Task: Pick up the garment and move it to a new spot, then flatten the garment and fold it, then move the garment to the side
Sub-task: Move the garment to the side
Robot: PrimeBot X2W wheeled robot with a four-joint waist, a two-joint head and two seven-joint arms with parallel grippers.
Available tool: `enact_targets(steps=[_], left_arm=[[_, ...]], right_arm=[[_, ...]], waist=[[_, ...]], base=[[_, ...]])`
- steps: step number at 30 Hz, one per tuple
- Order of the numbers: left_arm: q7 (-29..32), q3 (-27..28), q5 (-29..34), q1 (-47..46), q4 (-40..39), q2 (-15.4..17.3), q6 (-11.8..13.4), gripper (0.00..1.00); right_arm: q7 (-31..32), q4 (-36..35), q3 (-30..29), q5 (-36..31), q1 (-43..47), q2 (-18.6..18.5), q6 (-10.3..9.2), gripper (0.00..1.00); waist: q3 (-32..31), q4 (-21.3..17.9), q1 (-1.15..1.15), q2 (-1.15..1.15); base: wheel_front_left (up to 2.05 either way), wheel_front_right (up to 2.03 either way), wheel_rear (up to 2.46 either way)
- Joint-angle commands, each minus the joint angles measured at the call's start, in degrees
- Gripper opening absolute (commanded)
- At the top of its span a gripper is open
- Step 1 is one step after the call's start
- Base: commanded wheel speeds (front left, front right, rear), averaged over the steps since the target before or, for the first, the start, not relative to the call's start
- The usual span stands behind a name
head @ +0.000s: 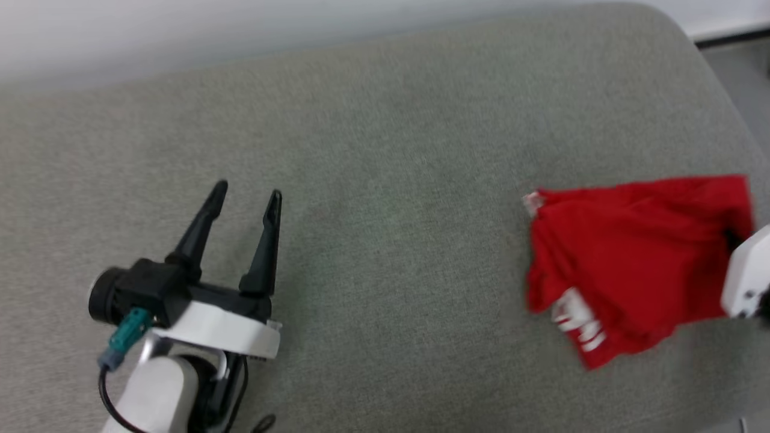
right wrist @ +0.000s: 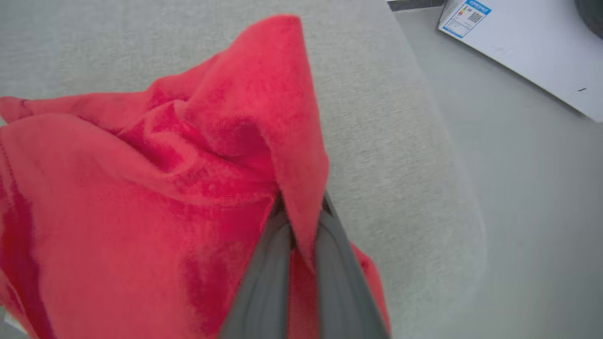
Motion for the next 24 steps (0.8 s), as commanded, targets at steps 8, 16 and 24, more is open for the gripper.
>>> enact_targets(steps=[8, 16, 24], left_arm=[[1.33, -0.89, 1.61, -9.03, -3.8, 1.9, -2.2, 1.0], [0.72, -1.65, 2.15, -13.93, -4.58, 2.0, -3.46, 1.0], [-0.08, -2.1, 1.42, -13.08, -2.1, 1.58, -3.41, 1.0]], right_arm=[[-2.49, 6.43, -10.75, -7.92, -14.13, -4.15, -0.07, 0.0], [-6.94, 9.74, -21.84, -16.56, -19.01, -3.46, -0.07, 0.0], [-16.27, 8.82, -28.89, -26.04, -19.35, 1.26, -0.07, 1.0]], waist=[[14.19, 0.79, -0.01, 0.0], [19.31, 3.39, -0.01, 0.0], [17.05, 4.28, -0.01, 0.0]], base=[[0.0, 0.0, 0.0], [0.0, 0.0, 0.0], [0.0, 0.0, 0.0]])
